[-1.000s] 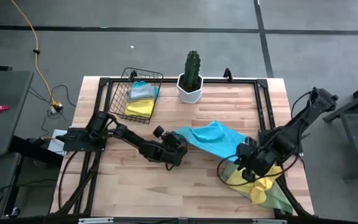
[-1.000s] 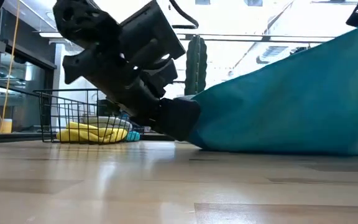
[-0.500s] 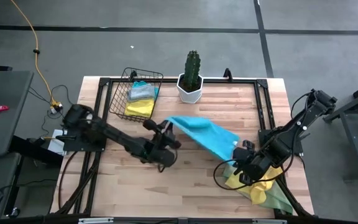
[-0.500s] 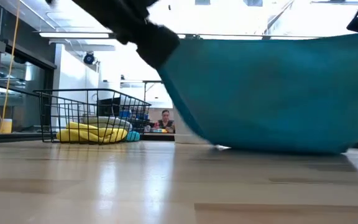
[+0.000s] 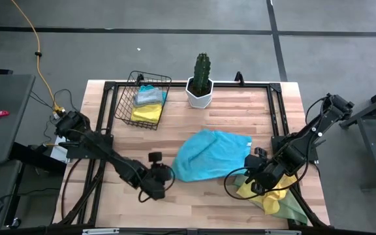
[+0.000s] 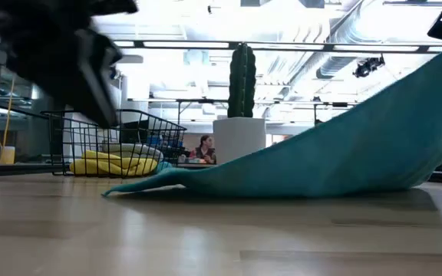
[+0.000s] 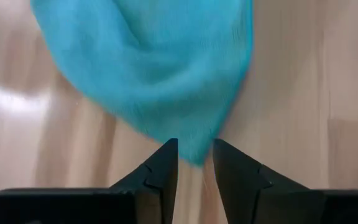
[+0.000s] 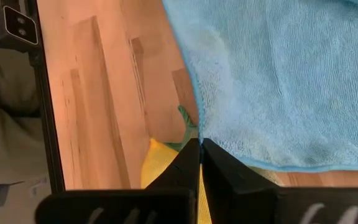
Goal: Fold microfiber towels
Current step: Fold the blue microfiber towel on the table
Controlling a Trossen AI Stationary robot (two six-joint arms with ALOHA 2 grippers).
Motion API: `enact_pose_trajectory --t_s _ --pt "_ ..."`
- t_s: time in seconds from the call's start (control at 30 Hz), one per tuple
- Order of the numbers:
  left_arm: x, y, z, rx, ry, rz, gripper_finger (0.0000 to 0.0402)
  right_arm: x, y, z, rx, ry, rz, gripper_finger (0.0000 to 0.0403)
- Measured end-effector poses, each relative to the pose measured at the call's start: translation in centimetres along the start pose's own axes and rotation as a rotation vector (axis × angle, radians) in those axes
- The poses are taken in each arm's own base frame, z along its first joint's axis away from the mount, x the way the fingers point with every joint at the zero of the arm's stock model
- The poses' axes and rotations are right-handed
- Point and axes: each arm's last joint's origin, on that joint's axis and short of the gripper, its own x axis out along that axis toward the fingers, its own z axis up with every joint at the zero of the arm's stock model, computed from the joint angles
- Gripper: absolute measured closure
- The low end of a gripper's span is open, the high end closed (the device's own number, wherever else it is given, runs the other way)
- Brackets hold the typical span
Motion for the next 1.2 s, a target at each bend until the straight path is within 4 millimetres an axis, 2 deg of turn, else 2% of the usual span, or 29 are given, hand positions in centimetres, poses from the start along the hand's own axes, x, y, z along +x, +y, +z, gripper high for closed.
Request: enact_pose_trajectory --t_s 0.1,0.2,0.37,0.6,0.8,0.93,1.03,1.1,1.2 --pt "0.0 -1.0 -1.1 0.029 0.027 0.024 0.0308 0.0 0.0 0.0 0.000 -0.001 0.000 0.0403" --pt "-0.2 -1.5 -1.4 0.081 0.010 0.035 0.0298 0.0 0.0 0.0 0.001 -0.004 -0.001 0.0403" --pt "0.4 -0.8 -0.9 0.158 0.021 0.034 0.0255 0.0 0.0 0.1 0.003 -0.009 0.002 0.0402" --pt "3.5 0.2 0.0 0.225 0.106 -0.081 0.0186 0.0 0.0 0.1 0.003 -0.009 0.002 0.0402" --pt "6.0 1.1 0.0 0.231 0.162 -0.068 0.0175 0.0 0.0 0.1 0.002 -0.009 0.002 0.0402" --pt "6.4 1.5 0.2 0.208 0.198 -0.126 0.0175 0.0 0.0 0.1 0.004 -0.008 0.002 0.0402" --pt "6.5 1.6 0.2 0.200 0.204 -0.129 0.0196 0.0 0.0 0.1 0.003 -0.010 0.002 0.0402" --pt "6.5 1.6 0.1 0.180 0.213 -0.126 0.0226 0.0 0.0 0.1 0.003 -0.015 -0.002 0.0402" --pt "6.5 1.7 -0.1 0.142 0.249 -0.122 0.0299 0.0 0.0 0.1 0.011 -0.019 -0.004 0.0402"
